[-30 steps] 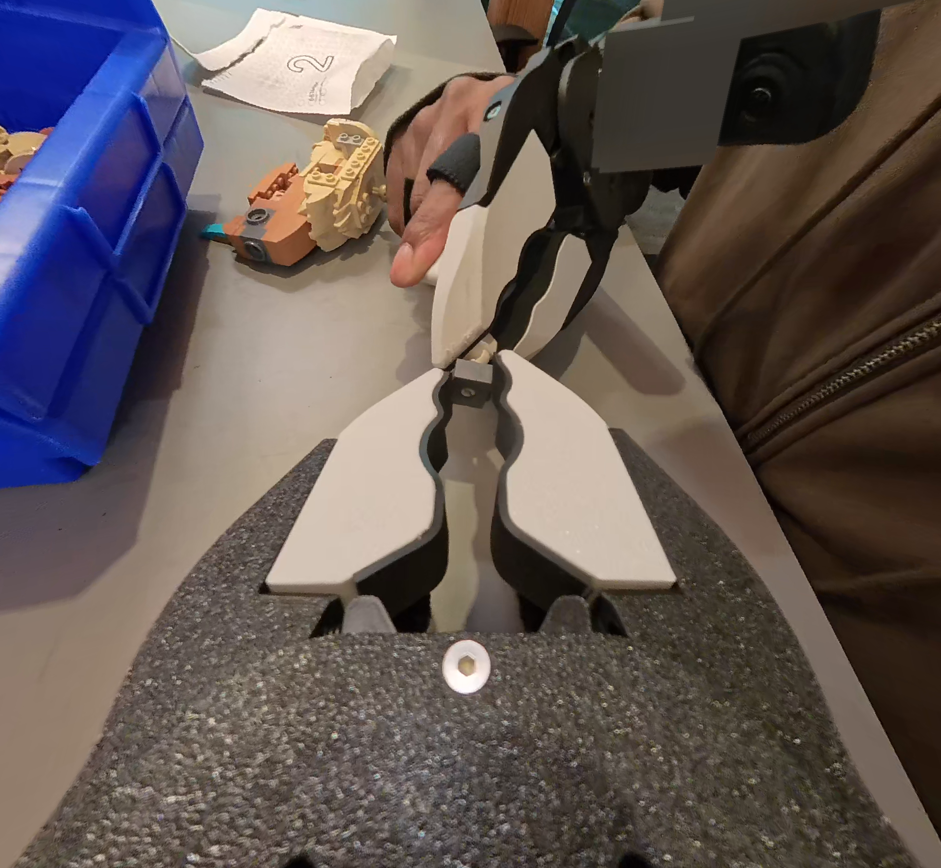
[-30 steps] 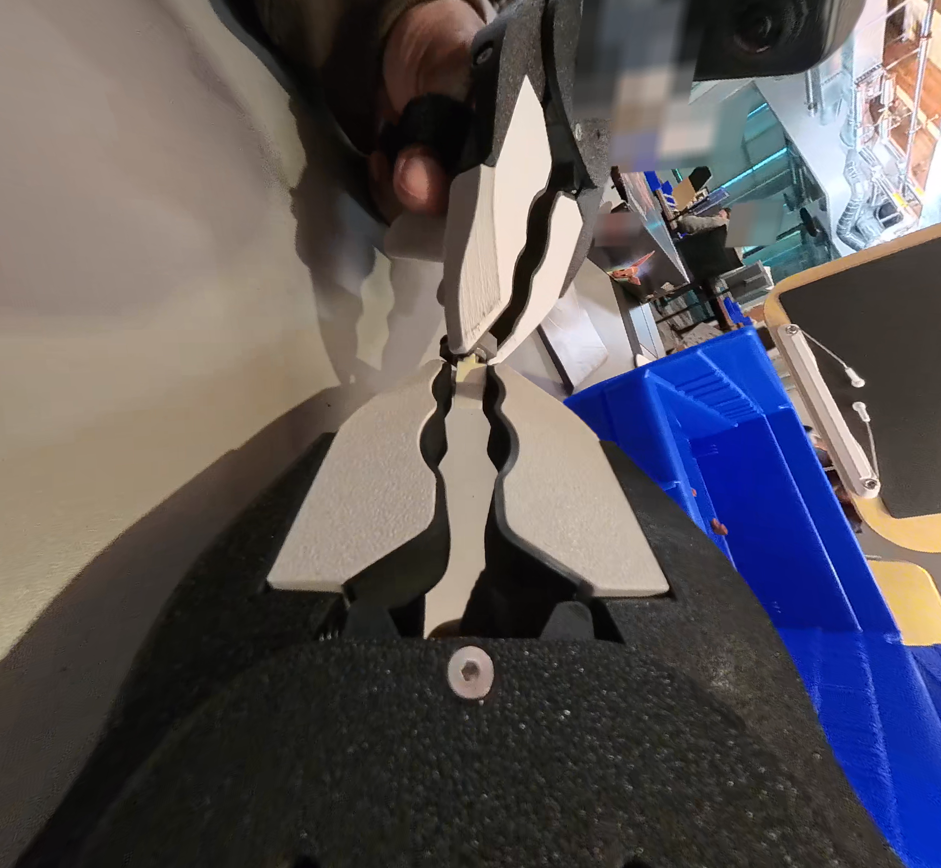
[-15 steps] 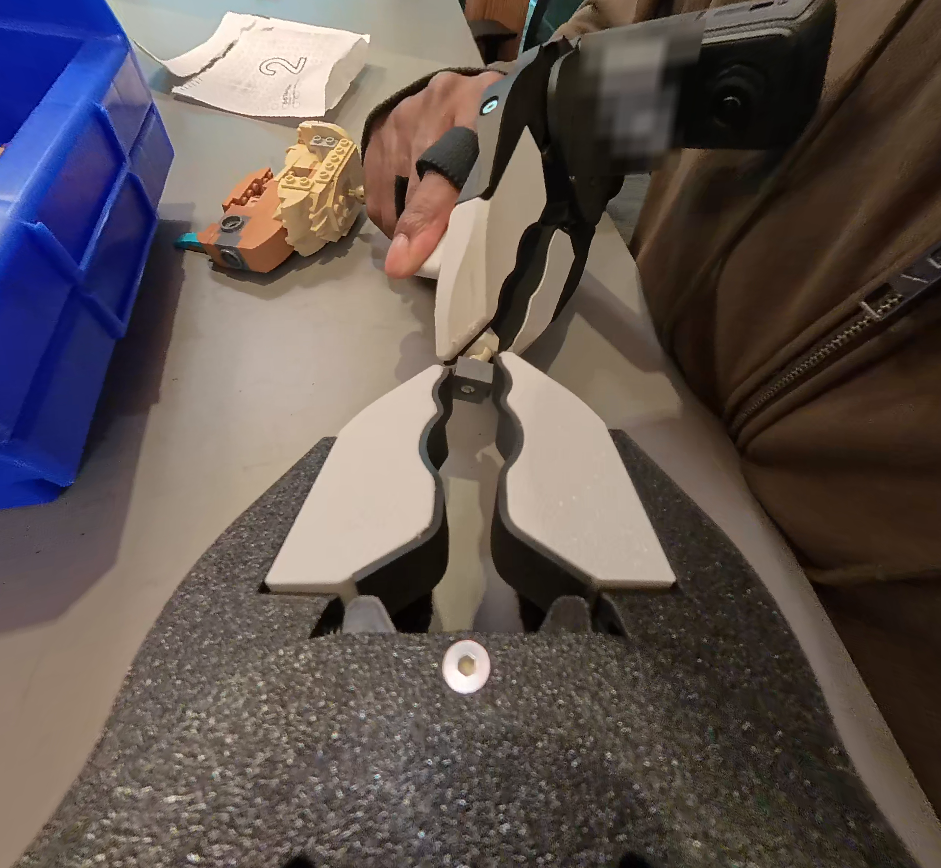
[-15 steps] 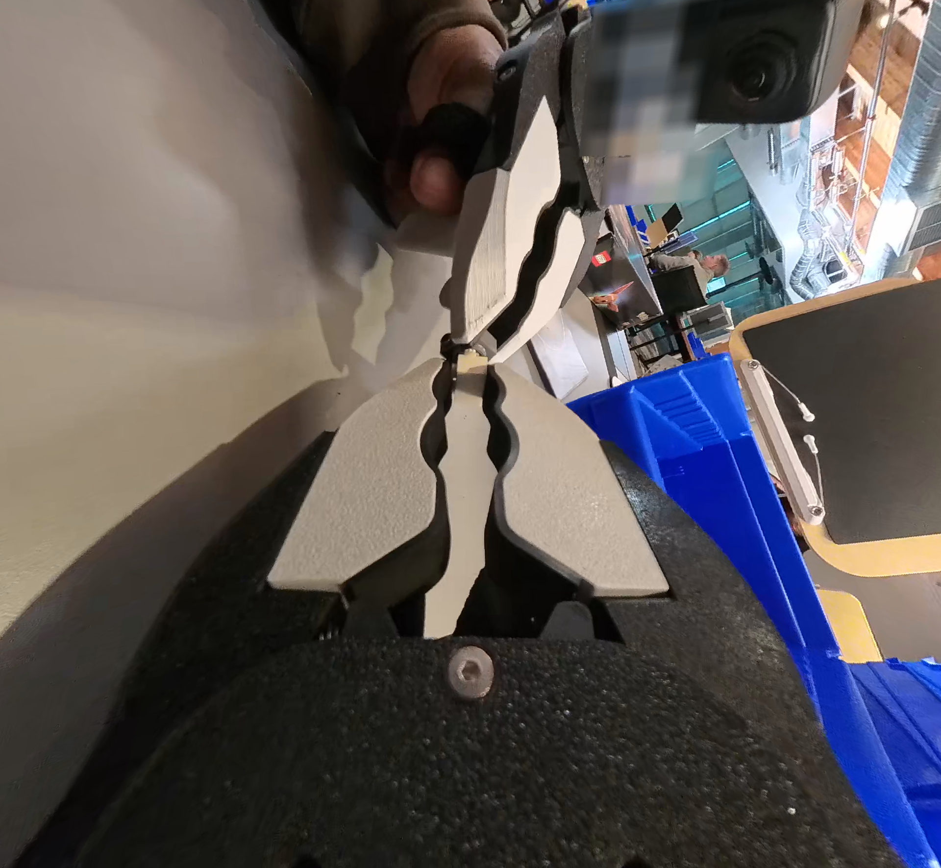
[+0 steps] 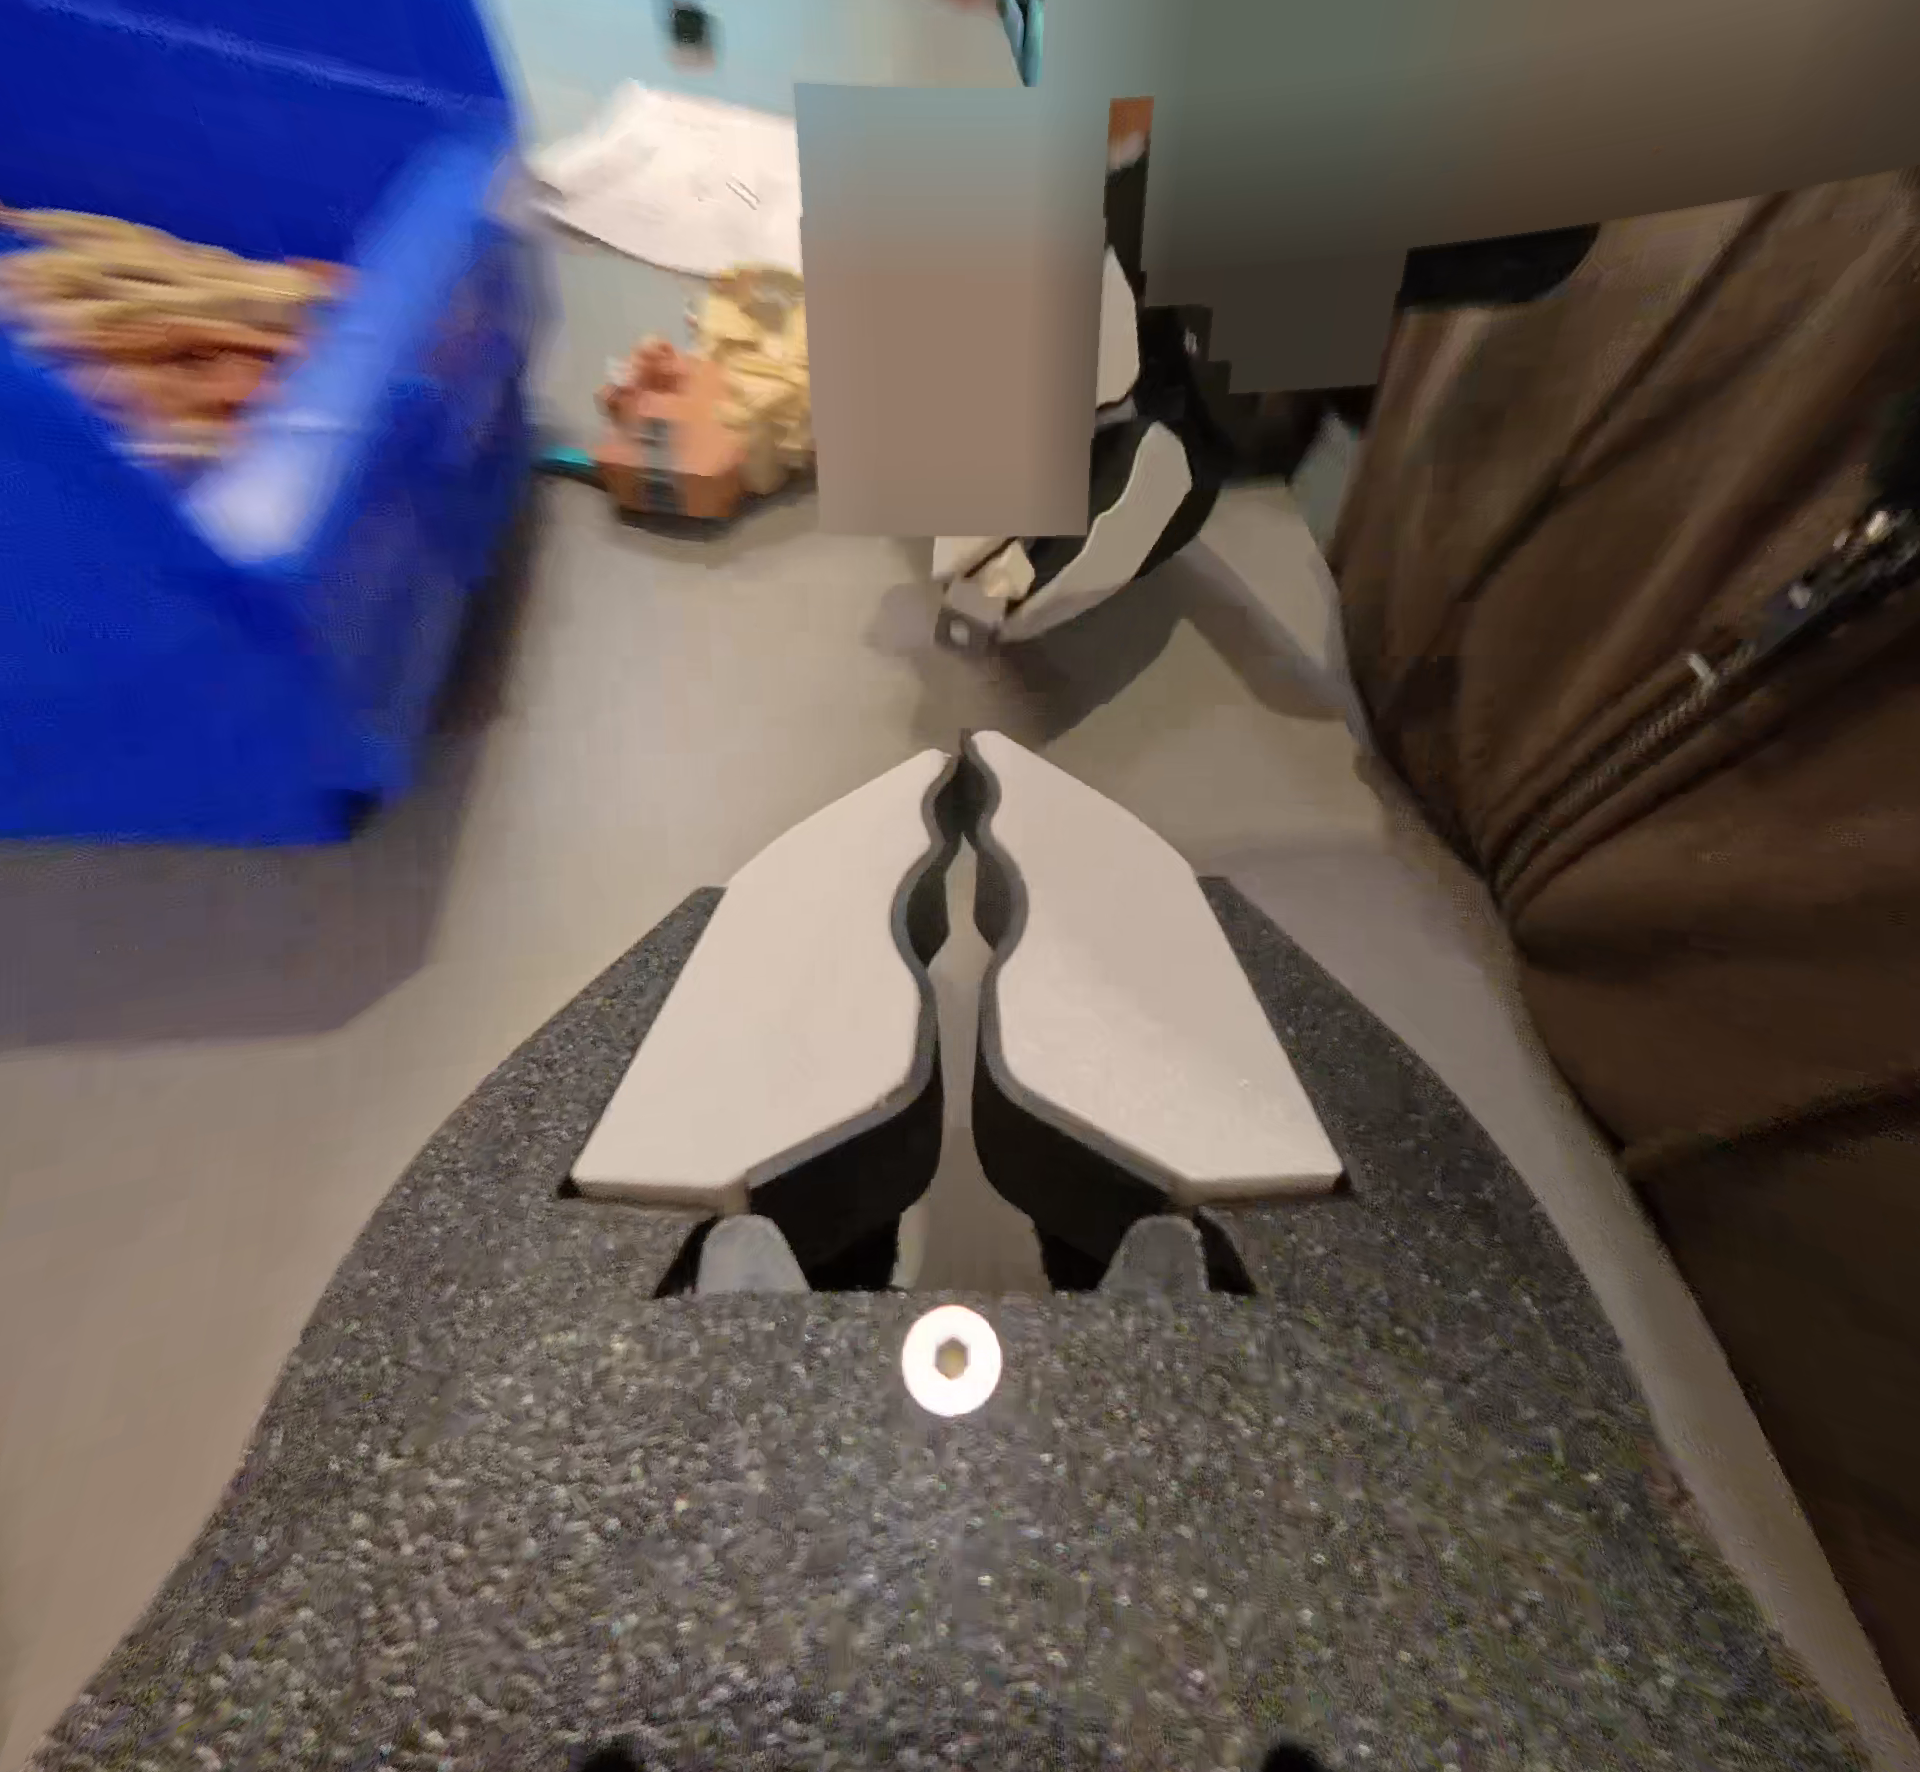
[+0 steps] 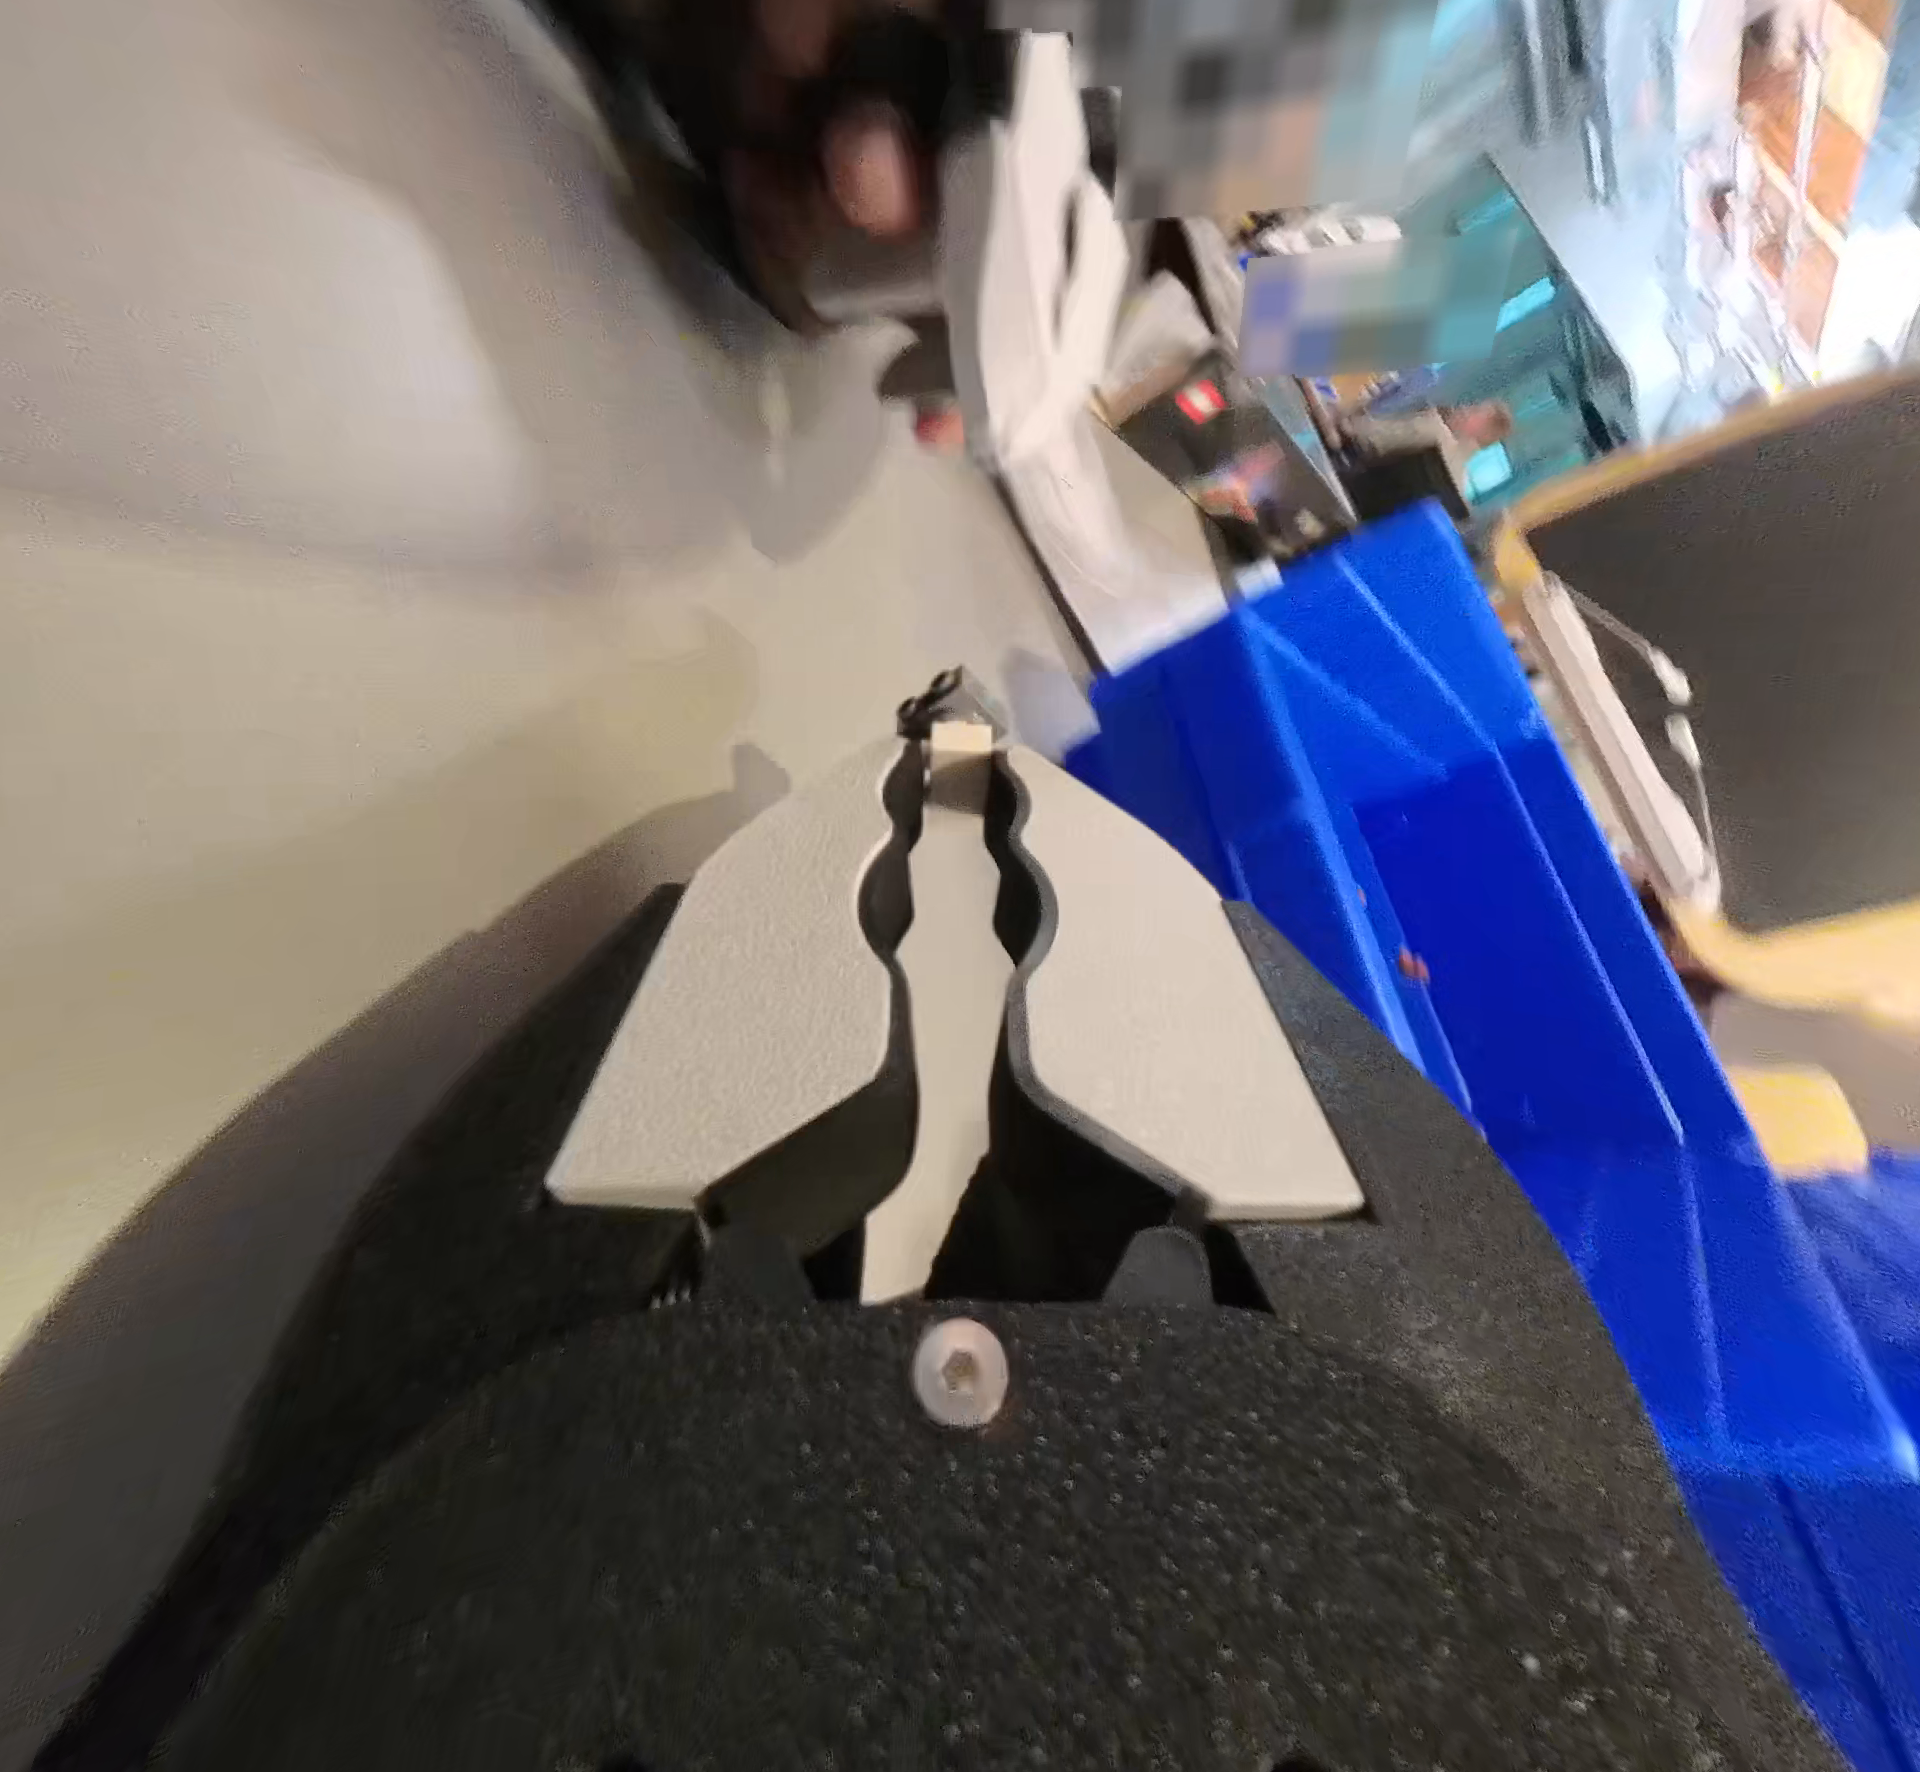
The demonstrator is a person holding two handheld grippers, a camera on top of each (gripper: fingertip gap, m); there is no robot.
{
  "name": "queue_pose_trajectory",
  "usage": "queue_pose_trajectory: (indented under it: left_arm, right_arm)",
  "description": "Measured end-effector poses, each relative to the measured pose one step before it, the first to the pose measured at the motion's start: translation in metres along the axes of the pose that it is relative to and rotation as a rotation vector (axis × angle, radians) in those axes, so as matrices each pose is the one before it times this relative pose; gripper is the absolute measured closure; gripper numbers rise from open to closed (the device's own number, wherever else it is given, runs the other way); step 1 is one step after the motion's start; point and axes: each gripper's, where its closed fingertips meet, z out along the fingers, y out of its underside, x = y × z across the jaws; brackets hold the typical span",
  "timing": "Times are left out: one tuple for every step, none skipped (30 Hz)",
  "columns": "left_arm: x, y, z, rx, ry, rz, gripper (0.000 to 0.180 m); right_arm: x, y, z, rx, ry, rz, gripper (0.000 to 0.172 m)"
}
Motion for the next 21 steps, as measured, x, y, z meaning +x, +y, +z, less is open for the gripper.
queue_pose_trajectory:
  left_arm:
    - [-0.00989,-0.00461,-0.01052,0.0618,-0.0369,-0.0297,0.180]
    - [-0.00440,-0.00109,0.00004,0.0113,-0.0186,-0.0125,0.180]
    - [0.00531,0.00706,0.00635,-0.0556,0.0205,0.0261,0.180]
    - [0.00526,0.00596,0.00745,-0.0474,0.0006,0.0416,0.180]
    - [0.00805,-0.00066,0.00647,0.0019,0.0104,0.0332,0.180]
    - [0.00572,-0.00363,0.00505,0.0183,0.0104,0.0101,0.180]
    - [-0.00178,-0.00157,0.00133,0.0086,-0.0053,0.0013,0.177]
    - [0.00243,-0.00088,0.00491,-0.0011,-0.0071,0.0113,0.172]
    - [0.00015,-0.00087,0.00423,-0.0025,-0.0176,0.0194,0.167]
    - [-0.00139,-0.00105,0.00368,0.0001,-0.0261,0.0203,0.161]
    - [-0.00228,-0.00085,0.00323,0.0011,-0.0294,0.0208,0.154]
    - [-0.00363,0.00026,-0.00103,-0.0016,-0.0248,0.0284,0.148]
    - [-0.00128,0.00071,0.00165,-0.0092,-0.0334,0.0434,0.144]
    - [-0.00133,0.00181,0.00129,-0.0148,-0.0399,0.0659,0.141]
    - [-0.00208,0.00237,0.00059,-0.0211,-0.0488,0.0828,0.140]
    - [-0.00397,0.00268,0.00033,-0.0244,-0.0627,0.0923,0.139]
    - [-0.00479,0.00219,0.00047,-0.0259,-0.0699,0.0935,0.138]
    - [-0.00334,0.00142,0.00060,-0.0254,-0.0586,0.0875,0.137]
    - [-0.00179,0.00121,0.00108,-0.0247,-0.0472,0.0770,0.137]
    - [-0.00094,0.00122,0.00130,-0.0256,-0.0391,0.0709,0.137]
    - [0.00013,0.00050,0.00094,-0.0245,-0.0311,0.0710,0.137]
  right_arm:
    - [0.01168,0.00832,-0.00394,-0.0044,0.0361,0.0449,0.160]
    - [0.00649,-0.00040,-0.00054,0.0153,0.0211,0.0216,0.160]
    - [-0.00147,-0.00334,0.00249,0.0083,-0.0010,-0.0116,0.160]
    - [-0.00373,-0.00284,0.00309,-0.0005,-0.0037,-0.0219,0.160]
    - [-0.00117,-0.00189,0.00223,0.0003,-0.0001,-0.0006,0.160]
    - [0.00099,-0.00048,0.00147,0.0011,-0.0034,0.0280,0.160]
    - [0.00152,0.00049,0.00114,0.0011,-0.0053,0.0394,0.160]
    - [0.00089,0.00009,0.00099,0.0008,-0.0042,0.0282,0.160]
    - [-0.00091,-0.00079,0.00124,0.0017,-0.0082,0.0204,0.160]
    - [-0.00200,-0.00139,0.00147,0.0035,-0.0137,0.0281,0.160]
    - [-0.00119,-0.00169,0.00149,0.0048,-0.0138,0.0379,0.160]
    - [0.00020,-0.00112,0.00171,-0.0006,-0.0104,0.0415,0.160]
    - [0.00209,-0.00038,0.00155,-0.0060,-0.0008,0.0427,0.160]
    - [0.00209,-0.00131,0.00090,-0.0015,-0.0031,0.0507,0.160]
    - [0.00049,-0.00115,0.00092,-0.0053,-0.0168,0.0636,0.160]
    - [0.00004,-0.00067,0.00123,-0.0106,-0.0202,0.0723,0.160]
    - [-0.00049,-0.00063,0.00134,-0.0098,-0.0216,0.0775,0.160]
    - [-0.00143,0.00089,0.00169,-0.0189,-0.0250,0.0758,0.160]
    - [-0.00055,0.00189,0.00183,-0.0228,-0.0138,0.0626,0.160]
    - [0.00019,0.00152,0.00143,-0.0161,-0.0036,0.0475,0.160]
    - [-0.00015,0.00172,0.00155,-0.0164,-0.0028,0.0401,0.160]
